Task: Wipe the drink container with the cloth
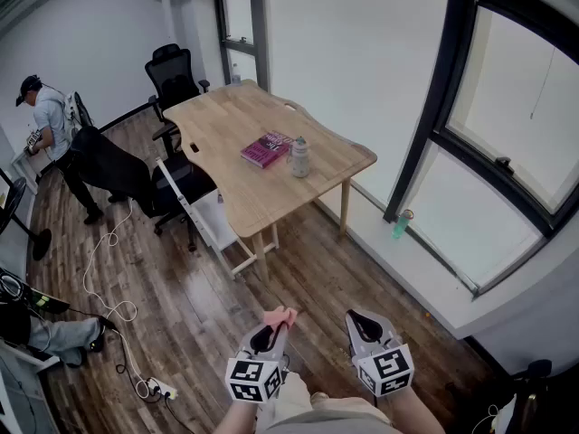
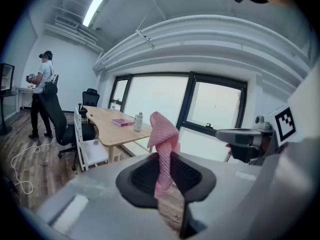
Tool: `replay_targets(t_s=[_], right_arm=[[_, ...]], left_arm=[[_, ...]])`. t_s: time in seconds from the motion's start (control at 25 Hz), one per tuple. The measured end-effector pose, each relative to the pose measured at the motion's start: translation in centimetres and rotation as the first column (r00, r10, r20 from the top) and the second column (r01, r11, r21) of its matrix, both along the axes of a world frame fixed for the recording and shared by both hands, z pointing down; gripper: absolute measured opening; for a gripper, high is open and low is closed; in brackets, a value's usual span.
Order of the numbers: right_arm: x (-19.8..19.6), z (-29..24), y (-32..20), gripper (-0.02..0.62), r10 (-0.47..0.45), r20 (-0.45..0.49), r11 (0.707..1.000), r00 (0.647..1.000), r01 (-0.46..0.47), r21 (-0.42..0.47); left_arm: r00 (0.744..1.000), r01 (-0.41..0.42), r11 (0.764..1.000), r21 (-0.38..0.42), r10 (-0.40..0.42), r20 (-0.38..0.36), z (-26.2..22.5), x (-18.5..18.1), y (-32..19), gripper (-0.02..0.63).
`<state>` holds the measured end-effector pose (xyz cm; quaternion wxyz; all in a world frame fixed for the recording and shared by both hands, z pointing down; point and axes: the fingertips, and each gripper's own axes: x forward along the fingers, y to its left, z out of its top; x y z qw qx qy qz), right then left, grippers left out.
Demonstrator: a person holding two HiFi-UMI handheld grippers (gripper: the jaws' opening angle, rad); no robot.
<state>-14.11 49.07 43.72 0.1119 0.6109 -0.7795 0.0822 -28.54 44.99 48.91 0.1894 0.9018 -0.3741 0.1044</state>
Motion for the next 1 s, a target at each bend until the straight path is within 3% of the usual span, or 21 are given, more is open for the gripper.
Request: replay_targets(t_s=[0.32, 1.0], right_arm=[[1.0, 0.2, 4.1, 0.000, -0.033, 0.009, 0.999, 0.999, 0.033, 0.011], [3.4, 0.5, 7.0, 0.002, -0.007, 0.053, 1.000, 0.999, 0.006, 0.018]], left_arm=[[0.999, 0.027, 1.000, 0.012, -0.027, -0.031, -0.1, 1.6, 4.1, 0.064], [1.000, 0.010, 0.999, 0.032, -0.010, 0.005, -0.8, 3.2, 7.1, 0.064]])
